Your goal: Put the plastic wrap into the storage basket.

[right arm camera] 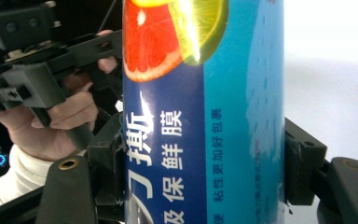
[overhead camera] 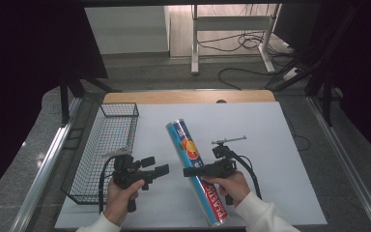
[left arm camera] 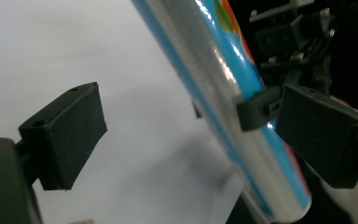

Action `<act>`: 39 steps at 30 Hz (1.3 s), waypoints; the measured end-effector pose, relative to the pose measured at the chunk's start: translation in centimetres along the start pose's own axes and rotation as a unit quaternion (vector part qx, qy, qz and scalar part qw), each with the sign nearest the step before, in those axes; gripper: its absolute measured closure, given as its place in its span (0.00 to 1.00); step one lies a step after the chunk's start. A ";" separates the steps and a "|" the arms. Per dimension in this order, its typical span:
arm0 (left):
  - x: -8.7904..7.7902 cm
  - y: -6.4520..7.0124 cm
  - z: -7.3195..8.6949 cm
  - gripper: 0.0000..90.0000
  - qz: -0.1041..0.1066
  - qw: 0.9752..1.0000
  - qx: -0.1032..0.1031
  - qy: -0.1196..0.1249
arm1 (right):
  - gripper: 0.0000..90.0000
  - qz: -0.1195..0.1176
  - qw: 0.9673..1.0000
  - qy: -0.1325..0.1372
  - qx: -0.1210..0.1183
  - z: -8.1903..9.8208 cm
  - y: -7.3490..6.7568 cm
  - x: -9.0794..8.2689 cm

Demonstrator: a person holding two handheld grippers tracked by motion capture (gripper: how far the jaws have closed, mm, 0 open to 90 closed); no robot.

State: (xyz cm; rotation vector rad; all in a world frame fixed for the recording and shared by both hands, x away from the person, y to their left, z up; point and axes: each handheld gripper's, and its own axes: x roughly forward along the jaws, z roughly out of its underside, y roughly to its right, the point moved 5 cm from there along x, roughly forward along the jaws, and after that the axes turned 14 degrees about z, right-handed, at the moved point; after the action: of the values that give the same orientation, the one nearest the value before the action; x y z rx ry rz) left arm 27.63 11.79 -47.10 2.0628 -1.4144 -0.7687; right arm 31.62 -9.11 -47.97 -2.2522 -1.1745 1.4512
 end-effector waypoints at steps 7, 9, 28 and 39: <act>2.2 -0.7 -1.3 0.07 0.060 0.997 -0.037 0.019 | 0.36 -0.019 1.000 0.013 0.009 0.3 -0.6 0.3; 2.9 -0.9 -1.5 0.07 0.068 0.997 -0.042 0.017 | 0.36 -0.019 1.000 0.016 0.006 0.4 -0.6 0.3; 5.9 -1.6 -1.9 0.27 0.129 0.989 -0.075 0.014 | 0.36 -0.036 0.999 0.028 -0.012 0.6 -1.9 0.9; 5.4 -1.7 -2.2 0.33 0.139 0.986 -0.095 0.016 | 0.35 -0.057 0.998 0.027 -0.011 0.6 -2.0 1.7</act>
State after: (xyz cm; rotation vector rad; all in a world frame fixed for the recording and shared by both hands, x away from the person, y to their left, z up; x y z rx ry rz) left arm 31.86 7.45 -47.65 1.6824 -1.5081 -0.7174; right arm 30.39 -6.73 -48.28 -2.1851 -1.2851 1.3343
